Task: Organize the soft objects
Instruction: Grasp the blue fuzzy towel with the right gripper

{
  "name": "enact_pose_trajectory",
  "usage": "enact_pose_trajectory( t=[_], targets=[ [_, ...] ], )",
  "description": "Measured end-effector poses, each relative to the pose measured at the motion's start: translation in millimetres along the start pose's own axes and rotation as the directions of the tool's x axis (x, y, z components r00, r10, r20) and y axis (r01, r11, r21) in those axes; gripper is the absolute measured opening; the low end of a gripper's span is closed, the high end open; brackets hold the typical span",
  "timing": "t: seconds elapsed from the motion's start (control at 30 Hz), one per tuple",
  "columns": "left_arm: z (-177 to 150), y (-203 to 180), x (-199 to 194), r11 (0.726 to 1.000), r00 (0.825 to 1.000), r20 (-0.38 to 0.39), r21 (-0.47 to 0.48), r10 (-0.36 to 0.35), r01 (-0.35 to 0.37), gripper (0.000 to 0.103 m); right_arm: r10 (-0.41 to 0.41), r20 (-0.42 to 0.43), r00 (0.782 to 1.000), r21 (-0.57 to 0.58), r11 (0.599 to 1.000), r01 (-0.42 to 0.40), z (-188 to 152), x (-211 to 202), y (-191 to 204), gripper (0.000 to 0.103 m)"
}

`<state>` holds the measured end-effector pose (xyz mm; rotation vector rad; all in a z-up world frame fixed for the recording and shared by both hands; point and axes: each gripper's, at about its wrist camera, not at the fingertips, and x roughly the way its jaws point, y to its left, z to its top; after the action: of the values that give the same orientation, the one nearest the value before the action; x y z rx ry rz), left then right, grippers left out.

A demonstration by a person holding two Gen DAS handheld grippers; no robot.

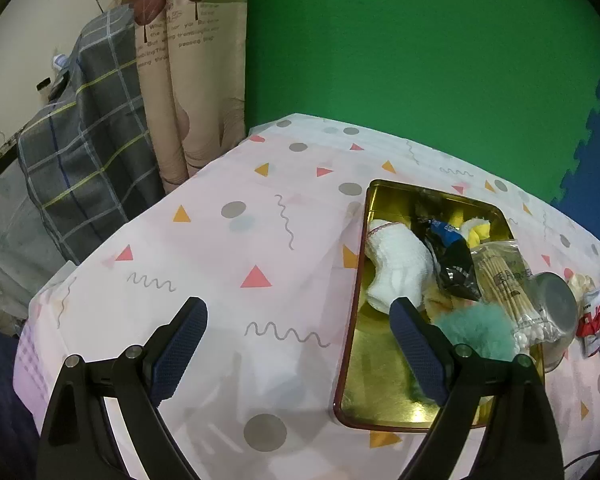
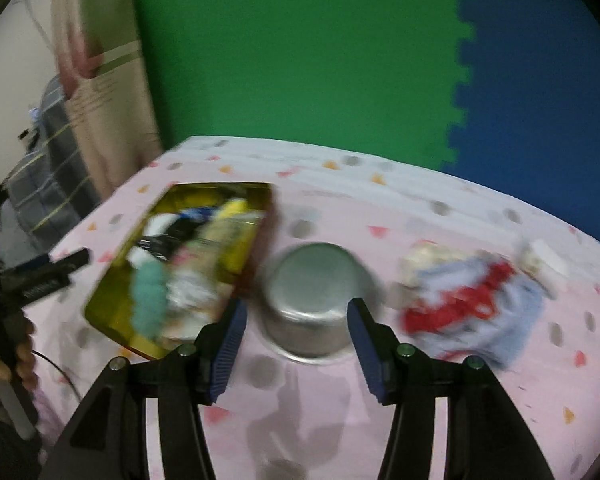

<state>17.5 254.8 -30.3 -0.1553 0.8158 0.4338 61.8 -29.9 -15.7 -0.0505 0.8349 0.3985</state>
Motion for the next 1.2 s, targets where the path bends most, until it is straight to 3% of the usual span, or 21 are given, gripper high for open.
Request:
enact_pose_trajectory(
  t=[0.4, 0.73, 0.9, 1.2],
  targets=[
    [-4, -14, -2, 0.999, 1.000, 0.009, 0.046, -0.016, 0.016, 0.091, -0.230, -0.041, 0.972, 0.193, 0.953, 0.234, -40, -18, -142, 0.054],
    [-4, -20, -2, 0.998, 0.999, 0.014, 0.061, -0.030, 0.029, 0.091, -0.223, -0.090, 0.971, 0.306, 0.921, 0.240, -47, 11, -184, 0.054],
    [-5, -21, 0, 0.997, 1.000, 0.012, 0.069, -0.024, 0.023, 0.091, -0.190, -0.092, 0.977, 0.351, 0.912, 0.210, -43, 26, -190, 0.054],
    [-6, -26, 1, 0.996, 0.999, 0.020, 0.092, -0.026, 0.024, 0.091, -0.195, -0.138, 0.971, 0.357, 0.905, 0.232, -33, 66, -195, 0.054]
  ],
)
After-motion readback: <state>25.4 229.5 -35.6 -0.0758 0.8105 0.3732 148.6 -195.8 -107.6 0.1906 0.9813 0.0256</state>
